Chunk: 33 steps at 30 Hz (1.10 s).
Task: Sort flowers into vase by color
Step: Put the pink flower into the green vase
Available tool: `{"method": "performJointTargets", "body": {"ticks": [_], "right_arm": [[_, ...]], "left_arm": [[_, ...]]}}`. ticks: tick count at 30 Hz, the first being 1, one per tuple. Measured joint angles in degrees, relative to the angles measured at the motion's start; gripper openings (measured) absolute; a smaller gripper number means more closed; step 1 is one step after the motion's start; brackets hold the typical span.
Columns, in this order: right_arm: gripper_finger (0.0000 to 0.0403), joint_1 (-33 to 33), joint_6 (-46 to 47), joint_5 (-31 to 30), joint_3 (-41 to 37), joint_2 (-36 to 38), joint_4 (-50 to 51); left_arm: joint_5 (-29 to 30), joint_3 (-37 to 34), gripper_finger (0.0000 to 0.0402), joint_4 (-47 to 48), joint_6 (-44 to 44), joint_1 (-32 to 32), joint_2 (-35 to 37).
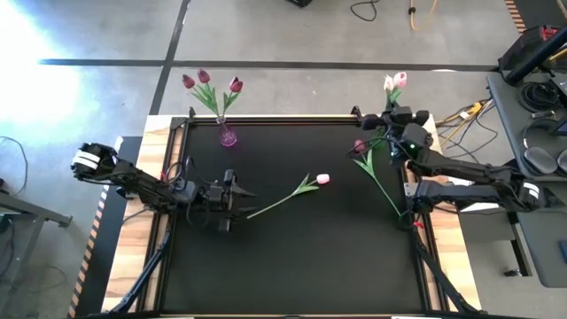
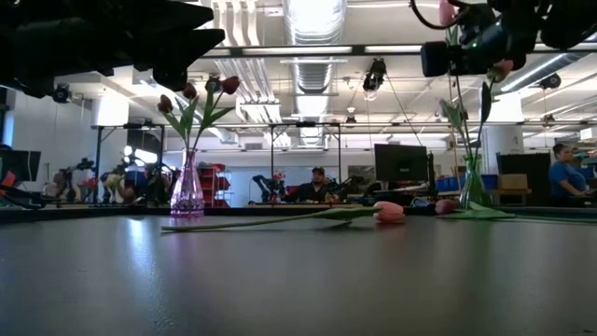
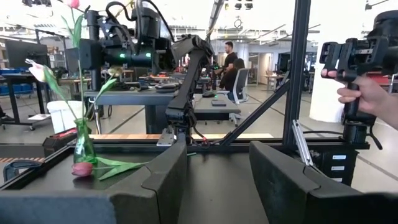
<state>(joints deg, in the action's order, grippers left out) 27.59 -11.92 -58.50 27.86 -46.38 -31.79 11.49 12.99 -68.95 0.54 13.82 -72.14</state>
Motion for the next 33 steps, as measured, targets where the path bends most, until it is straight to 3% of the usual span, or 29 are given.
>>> {"method": "performJointTargets", "body": {"ticks": [8,21,33], "right_arm": [[0.0013,1.5,0.9,-0.8,0.0,-2.0,-0.3],[0.0016,1.6,-5.0,-3.1,3.0,-2.1,0.3],[0.0107,1.6,-2.0,-3.2,3.4,-2.2,4.5]], "left_arm": [[0.0,0.0,0.0162,0.0,0.0,0.0,0.0],[0.0,0.0,0.0162,0.0,0.0,0.0,0.0],[0.0,0.0,0.0162,0.0,0.0,0.0,0.0]]}}
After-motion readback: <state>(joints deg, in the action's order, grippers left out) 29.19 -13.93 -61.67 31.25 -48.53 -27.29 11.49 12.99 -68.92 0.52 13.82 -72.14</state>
